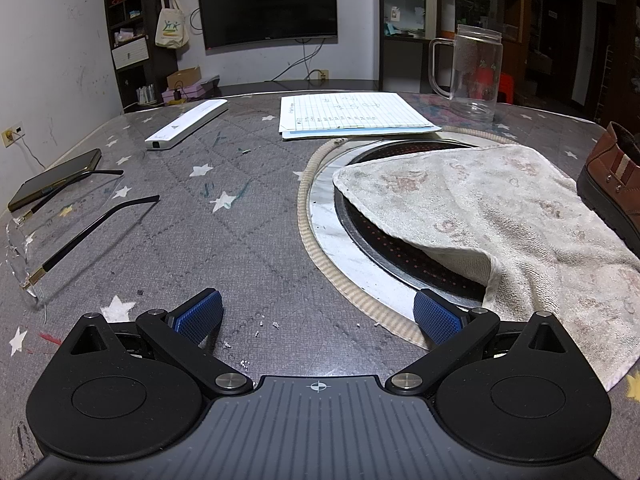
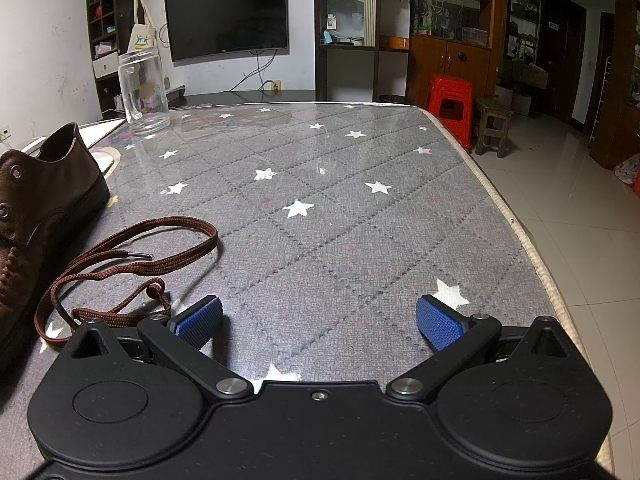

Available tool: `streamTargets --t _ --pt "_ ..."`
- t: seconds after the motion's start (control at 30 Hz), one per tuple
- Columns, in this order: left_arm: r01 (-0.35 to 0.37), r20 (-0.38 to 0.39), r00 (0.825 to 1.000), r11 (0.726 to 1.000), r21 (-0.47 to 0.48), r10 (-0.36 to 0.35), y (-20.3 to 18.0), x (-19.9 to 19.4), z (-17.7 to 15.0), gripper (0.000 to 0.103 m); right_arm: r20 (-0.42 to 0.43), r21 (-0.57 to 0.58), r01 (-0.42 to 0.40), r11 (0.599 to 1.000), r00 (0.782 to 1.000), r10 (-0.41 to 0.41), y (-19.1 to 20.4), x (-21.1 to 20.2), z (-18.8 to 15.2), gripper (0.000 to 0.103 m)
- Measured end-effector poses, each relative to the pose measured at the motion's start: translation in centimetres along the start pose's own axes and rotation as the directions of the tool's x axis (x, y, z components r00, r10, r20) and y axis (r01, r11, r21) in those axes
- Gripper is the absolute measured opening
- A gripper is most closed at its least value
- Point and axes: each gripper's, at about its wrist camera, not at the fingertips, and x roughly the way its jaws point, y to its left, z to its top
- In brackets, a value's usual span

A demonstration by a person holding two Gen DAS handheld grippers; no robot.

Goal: Lace up shoes with both hands

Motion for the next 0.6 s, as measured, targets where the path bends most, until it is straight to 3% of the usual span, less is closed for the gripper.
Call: streamTargets --t 0.6 --pt "0.000 0.000 1.000 1.000 0.000 0.000 0.00 0.00 0.01 0.103 -0.001 0.000 0.000 1.000 1.000 0.000 0.98 0.30 0.25 0.103"
